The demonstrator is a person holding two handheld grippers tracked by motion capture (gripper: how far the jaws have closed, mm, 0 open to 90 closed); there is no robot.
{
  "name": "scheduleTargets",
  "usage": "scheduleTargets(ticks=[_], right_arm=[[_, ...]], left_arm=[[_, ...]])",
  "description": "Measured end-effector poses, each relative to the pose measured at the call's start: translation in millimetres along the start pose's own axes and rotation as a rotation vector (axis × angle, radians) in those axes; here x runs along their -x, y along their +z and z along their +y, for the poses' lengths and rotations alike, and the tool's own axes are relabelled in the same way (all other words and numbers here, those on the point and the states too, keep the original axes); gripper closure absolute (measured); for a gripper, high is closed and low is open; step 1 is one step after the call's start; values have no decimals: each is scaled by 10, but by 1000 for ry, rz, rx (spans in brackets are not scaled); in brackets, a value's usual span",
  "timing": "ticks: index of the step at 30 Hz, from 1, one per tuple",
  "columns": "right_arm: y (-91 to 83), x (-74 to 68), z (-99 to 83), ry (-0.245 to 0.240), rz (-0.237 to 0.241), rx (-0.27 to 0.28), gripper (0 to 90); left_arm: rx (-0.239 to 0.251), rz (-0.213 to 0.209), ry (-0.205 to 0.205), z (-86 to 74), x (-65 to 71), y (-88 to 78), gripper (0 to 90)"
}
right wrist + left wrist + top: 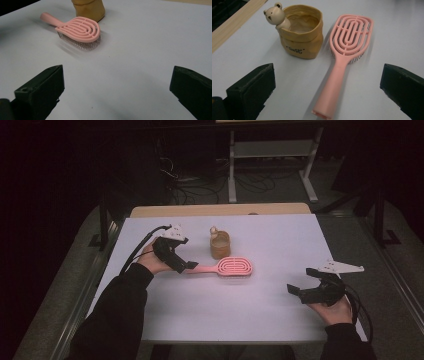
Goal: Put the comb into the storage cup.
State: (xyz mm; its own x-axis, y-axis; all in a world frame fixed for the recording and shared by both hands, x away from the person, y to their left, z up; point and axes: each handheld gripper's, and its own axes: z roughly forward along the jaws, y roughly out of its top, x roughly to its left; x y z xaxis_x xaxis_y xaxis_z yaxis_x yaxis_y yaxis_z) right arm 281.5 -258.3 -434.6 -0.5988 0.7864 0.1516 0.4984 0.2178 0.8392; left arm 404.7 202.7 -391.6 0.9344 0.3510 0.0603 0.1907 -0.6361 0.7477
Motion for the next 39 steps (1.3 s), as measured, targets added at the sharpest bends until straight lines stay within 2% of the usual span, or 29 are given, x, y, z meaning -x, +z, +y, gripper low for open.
scheduleTargets(ticks=[17,27,35,39], right_arm=[[17,-12,-1,-3,9,-9,0],[19,-16,1,-7,12,-6,0],[27,-24,-3,-4,15,-11,0],[30,-20,-5,0,17,-12,0]], left_arm=[[-42,-40,35,48,85,215,0],[-75,-69,69,62,108,377,6],[-131,-98,117,125,145,506,63],[-186,-105,141,131,158,590,82]])
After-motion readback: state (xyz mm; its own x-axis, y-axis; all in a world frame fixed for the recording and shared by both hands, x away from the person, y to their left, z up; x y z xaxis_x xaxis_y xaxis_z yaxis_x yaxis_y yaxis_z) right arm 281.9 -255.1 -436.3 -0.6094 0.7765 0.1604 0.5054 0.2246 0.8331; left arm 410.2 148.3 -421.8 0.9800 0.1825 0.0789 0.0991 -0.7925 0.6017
